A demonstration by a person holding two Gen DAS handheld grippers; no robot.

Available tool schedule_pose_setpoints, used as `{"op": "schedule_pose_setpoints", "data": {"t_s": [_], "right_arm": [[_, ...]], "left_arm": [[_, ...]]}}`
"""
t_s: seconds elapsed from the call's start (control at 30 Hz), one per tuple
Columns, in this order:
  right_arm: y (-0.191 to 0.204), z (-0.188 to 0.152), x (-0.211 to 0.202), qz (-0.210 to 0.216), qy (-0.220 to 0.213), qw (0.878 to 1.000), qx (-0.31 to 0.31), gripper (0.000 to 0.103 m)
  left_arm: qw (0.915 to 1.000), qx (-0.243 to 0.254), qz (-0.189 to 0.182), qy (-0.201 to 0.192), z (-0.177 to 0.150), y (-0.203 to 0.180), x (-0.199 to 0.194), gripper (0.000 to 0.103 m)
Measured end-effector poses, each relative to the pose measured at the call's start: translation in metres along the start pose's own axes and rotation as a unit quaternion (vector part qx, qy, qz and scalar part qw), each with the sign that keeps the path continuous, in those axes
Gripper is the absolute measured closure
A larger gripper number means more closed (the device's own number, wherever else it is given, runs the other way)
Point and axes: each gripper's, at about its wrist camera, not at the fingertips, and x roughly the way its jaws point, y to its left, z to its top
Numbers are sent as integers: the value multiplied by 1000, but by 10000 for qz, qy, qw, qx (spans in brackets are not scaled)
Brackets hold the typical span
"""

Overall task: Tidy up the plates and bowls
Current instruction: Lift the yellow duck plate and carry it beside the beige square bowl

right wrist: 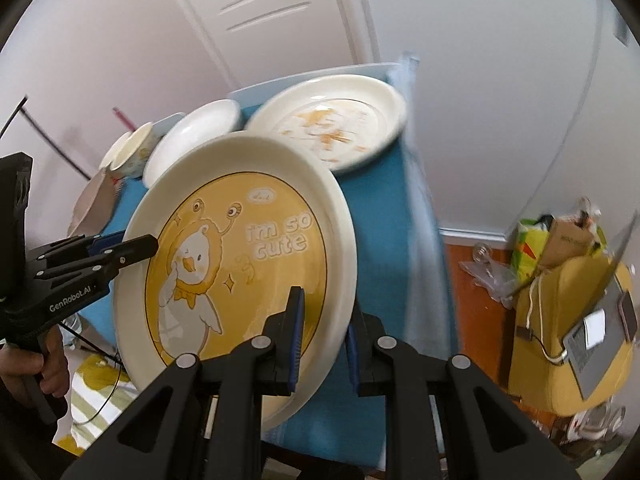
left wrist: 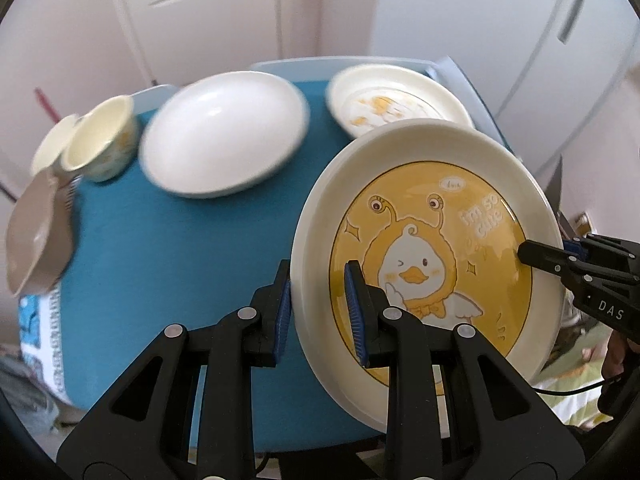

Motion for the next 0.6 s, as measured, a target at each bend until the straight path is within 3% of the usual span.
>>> {"op": "schedule_pose_setpoints", "data": {"t_s": [0.33, 0.6], "right_arm": [[103, 28, 40, 525, 232, 9964, -626, 86], [186, 32, 92, 757, 551, 9922, -823, 86]], "left_arm": [[9964, -668, 507, 117, -27, 108, -31, 80], [9928, -933, 637, 399, -45, 198, -26, 80]]}}
